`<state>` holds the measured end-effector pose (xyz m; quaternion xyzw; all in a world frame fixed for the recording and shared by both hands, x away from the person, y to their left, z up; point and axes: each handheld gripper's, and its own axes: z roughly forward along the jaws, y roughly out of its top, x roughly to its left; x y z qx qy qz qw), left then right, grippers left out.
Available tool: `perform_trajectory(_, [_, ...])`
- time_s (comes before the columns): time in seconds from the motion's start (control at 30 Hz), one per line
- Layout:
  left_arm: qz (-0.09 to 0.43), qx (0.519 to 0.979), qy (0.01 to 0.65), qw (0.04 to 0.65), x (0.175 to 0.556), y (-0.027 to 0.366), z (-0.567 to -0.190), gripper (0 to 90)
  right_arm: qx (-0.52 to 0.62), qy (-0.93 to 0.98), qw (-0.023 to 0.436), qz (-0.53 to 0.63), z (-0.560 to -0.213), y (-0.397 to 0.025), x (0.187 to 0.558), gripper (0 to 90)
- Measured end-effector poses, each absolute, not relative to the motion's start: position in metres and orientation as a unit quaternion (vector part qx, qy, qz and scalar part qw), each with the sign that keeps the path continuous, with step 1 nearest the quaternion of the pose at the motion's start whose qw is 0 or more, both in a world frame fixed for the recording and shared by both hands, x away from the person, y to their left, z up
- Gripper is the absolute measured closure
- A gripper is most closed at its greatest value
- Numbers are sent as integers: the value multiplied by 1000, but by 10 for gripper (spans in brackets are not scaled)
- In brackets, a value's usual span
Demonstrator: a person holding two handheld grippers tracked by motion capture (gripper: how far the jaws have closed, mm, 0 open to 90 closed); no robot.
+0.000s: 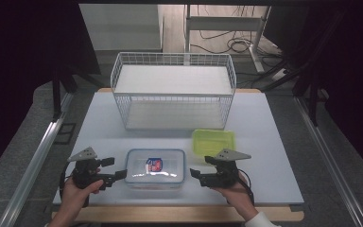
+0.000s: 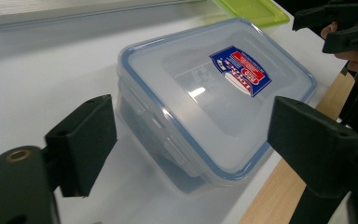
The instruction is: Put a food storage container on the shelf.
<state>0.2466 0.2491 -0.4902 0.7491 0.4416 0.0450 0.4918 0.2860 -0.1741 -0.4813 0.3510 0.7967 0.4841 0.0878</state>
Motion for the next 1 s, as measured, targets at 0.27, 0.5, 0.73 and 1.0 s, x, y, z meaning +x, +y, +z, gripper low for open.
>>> perform_trajectory(0.27, [-23, 736, 457, 498, 264, 252, -493, 158, 352, 798, 80, 483, -481, -171, 288, 216])
perform_trajectory(0.5, [-90, 723, 475, 494, 276, 248, -511, 137, 353, 796, 88, 484, -481, -168, 288, 224])
perform_trajectory(0.73, [-116, 721, 480, 486, 281, 243, -523, 128, 354, 799, 93, 477, -484, -159, 290, 228])
perform_trajectory(1.0, [-148, 716, 480, 485, 283, 237, -531, 131, 356, 800, 94, 474, -485, -162, 289, 229])
